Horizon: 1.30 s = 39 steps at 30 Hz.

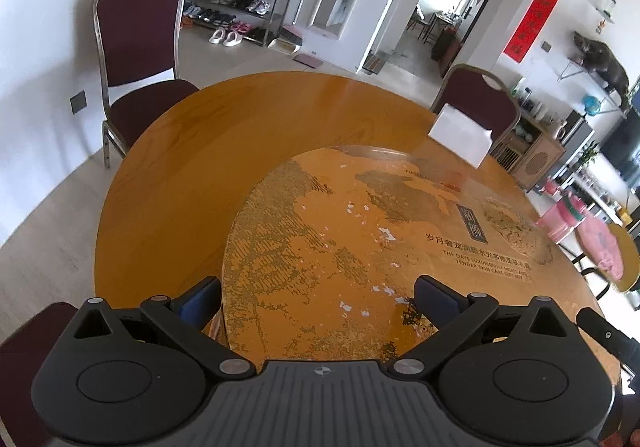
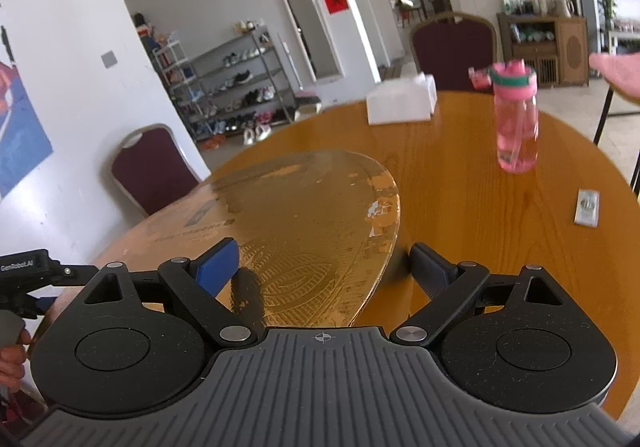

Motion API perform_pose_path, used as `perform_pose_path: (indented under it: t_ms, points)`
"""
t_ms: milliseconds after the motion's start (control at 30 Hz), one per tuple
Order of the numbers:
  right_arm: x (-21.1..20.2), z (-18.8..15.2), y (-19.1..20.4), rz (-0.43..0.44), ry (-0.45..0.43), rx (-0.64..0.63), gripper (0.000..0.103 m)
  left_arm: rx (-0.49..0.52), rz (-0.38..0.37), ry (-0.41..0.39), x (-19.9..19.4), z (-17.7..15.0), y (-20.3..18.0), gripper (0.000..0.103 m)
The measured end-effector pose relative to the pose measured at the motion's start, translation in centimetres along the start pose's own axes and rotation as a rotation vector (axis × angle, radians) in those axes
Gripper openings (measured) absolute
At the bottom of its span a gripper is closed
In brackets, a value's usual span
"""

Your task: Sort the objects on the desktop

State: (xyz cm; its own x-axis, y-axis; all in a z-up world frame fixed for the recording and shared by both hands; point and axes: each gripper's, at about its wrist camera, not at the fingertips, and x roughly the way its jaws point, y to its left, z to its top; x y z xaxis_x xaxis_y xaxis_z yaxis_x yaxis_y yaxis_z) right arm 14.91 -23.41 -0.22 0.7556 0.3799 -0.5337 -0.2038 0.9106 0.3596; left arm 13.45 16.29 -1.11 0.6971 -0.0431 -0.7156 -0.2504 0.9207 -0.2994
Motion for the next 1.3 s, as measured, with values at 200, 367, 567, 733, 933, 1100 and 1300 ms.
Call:
perform_pose_path:
  t_ms: [200,367,567,733,933,1100,1300]
  points:
    - [2.1,-1.2,-1.0,0.045,0.046,0.054,0.093,0.012,0.049,-0.012,-0.4,0.0,0.5,0.100]
    - [2.7,-1.8,-1.6,0.078,0.067,0.088,0.093,0.030,0.055,-0.055,-2.0,-0.2,0.4,0.100]
    - [2.6,-2.2,-2.4,0.097,0.082,0.112,0.093,0.020,0.039,-0.034,-1.9,-1.2,0.4,0.100]
    - [2.1,-2.8,-2.3,0.072,0.099,0.075,0.093,0.037,0.043,-0.008,-1.2,-2.8,0.4,0.100]
    - [1.8,-2.9,-2.4,0.051,0.131,0.074,0.093,0.041,0.041,0.000,-1.2,-2.9,0.4,0.100]
    - [1.9,-2.4,-1.9,0.026,0.189,0.041,0.092,0.054,0.043,0.027,-0.7,-3.3,0.7,0.100]
    - [2.3,-3.0,-1.4,0.004,0.222,-0.017,0.092,0.059,0.050,0.054,-0.1,-4.2,1.0,0.100]
